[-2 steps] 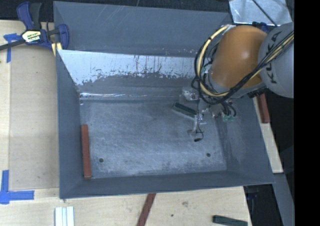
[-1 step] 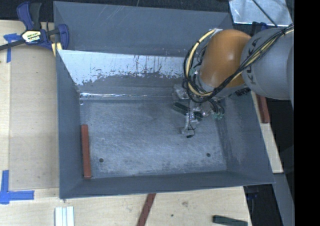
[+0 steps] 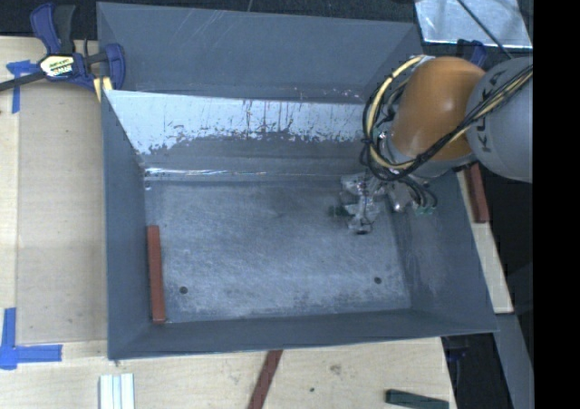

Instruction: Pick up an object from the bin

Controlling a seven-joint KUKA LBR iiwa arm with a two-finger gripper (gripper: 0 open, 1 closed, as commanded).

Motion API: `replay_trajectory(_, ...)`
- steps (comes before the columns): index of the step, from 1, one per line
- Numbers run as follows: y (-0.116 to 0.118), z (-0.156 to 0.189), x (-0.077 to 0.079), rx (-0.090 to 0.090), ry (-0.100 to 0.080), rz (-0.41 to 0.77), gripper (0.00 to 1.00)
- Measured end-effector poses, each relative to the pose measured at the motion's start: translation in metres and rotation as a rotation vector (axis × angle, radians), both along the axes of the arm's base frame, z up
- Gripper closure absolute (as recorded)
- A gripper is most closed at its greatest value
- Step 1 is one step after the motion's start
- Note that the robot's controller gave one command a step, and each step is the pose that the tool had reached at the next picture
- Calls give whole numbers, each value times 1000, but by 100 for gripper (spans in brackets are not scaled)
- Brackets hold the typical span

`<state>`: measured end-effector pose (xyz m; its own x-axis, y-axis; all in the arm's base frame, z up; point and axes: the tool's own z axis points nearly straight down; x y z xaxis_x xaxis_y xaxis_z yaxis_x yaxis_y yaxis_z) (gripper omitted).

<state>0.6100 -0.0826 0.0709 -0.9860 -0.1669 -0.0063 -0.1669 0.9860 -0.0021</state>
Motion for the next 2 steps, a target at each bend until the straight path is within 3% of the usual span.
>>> replay_trajectory(1,0,0,0,0,0,0,100)
replay_trajectory(2,12,174,-24,0,-3,32,100)
